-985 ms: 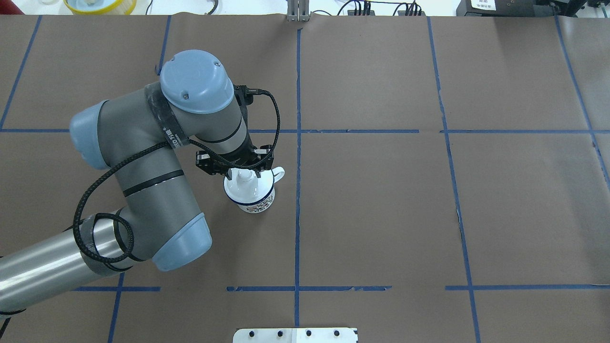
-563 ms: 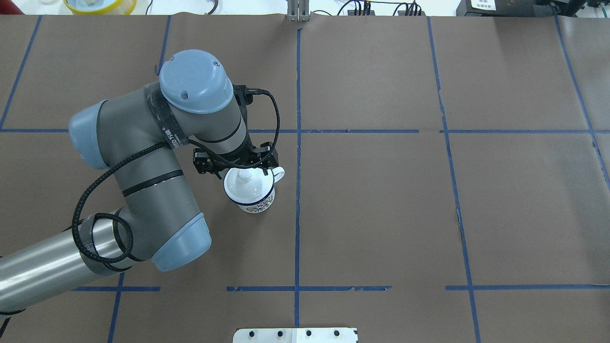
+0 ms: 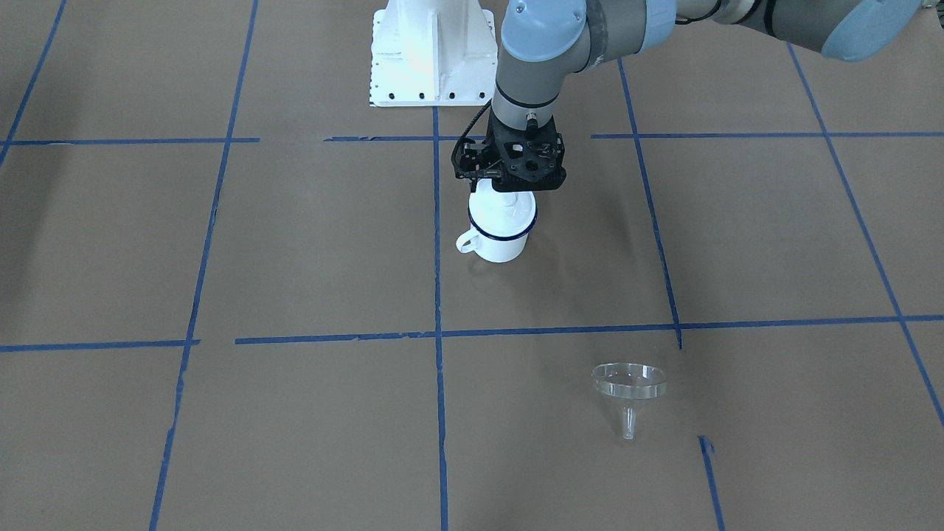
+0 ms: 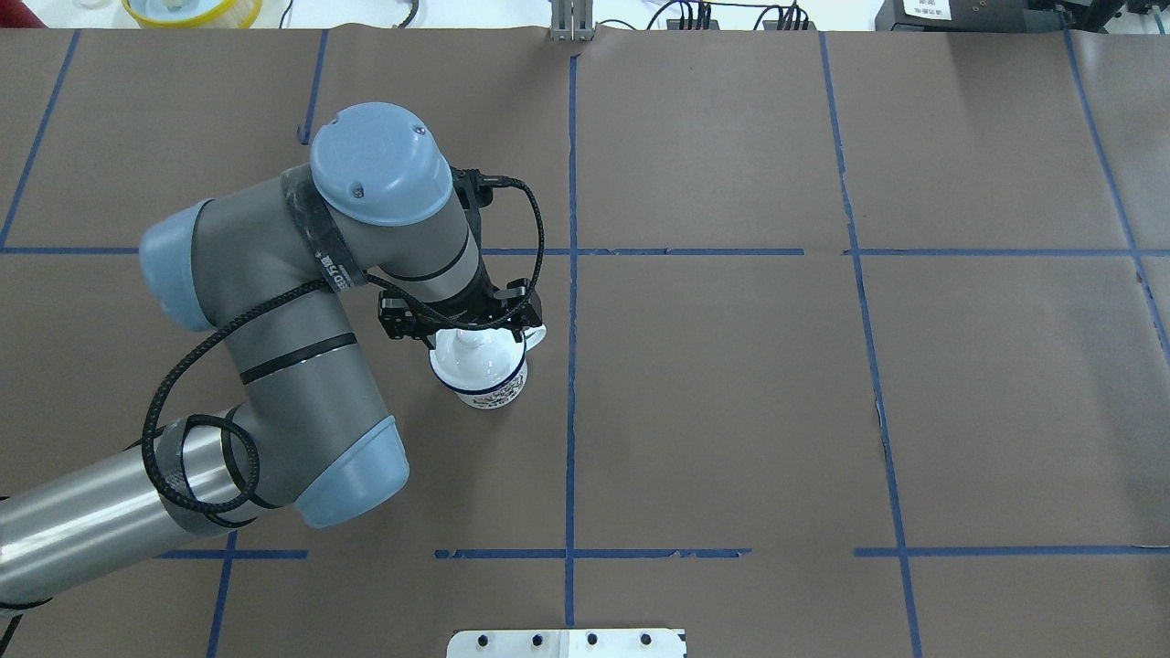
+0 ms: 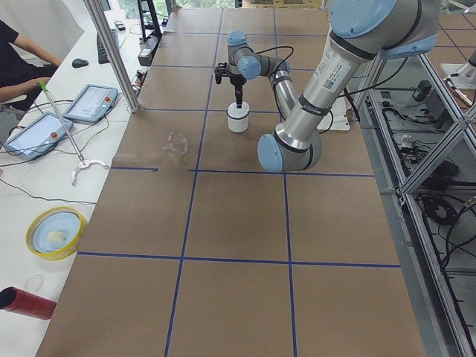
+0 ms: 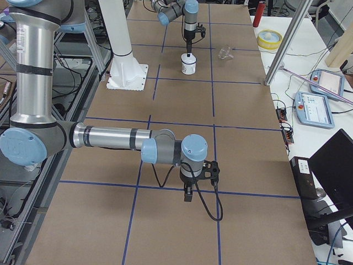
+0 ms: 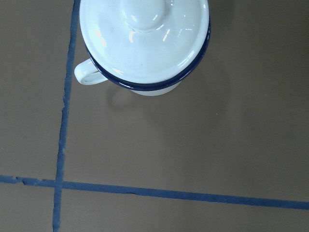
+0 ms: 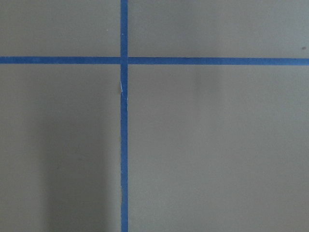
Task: Remove funnel from cup
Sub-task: 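Lower the lid onto the mug opening and seat it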
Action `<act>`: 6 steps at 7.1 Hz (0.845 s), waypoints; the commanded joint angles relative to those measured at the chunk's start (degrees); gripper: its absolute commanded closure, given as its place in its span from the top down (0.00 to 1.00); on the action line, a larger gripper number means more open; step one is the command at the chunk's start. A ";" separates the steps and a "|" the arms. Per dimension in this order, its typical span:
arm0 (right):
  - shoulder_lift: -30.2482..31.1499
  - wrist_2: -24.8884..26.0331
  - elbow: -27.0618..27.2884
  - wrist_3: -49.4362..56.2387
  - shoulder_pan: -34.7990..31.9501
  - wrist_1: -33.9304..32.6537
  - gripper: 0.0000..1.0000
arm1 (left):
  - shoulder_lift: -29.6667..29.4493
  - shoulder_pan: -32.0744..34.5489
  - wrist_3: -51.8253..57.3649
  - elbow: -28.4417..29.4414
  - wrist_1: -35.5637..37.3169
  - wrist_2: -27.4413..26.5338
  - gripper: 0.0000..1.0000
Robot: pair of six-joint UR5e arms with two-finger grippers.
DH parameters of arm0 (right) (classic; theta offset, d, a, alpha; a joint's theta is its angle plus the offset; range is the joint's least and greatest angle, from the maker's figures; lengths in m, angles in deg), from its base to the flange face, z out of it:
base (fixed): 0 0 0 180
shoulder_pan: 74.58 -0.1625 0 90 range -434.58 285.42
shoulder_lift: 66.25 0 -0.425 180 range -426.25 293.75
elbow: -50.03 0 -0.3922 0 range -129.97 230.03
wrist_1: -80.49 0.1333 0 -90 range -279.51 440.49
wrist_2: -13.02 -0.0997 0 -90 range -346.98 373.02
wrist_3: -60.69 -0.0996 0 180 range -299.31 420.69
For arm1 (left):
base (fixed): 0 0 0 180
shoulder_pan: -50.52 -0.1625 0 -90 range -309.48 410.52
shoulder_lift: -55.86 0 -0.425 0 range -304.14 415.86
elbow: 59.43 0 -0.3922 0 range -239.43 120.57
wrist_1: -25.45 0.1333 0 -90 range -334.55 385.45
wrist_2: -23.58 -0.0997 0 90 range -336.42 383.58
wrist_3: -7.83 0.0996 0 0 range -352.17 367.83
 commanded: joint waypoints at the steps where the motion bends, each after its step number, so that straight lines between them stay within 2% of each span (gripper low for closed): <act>1: 0.04 0.00 0.00 0.00 0.00 0.00 1.00 | 0.00 -1.90 -1.23 0.36 -1.15 0.08 1.00; 6: 0.04 0.00 0.00 0.00 0.00 0.00 1.00 | 0.00 -3.49 -1.42 0.97 -2.55 0.08 1.00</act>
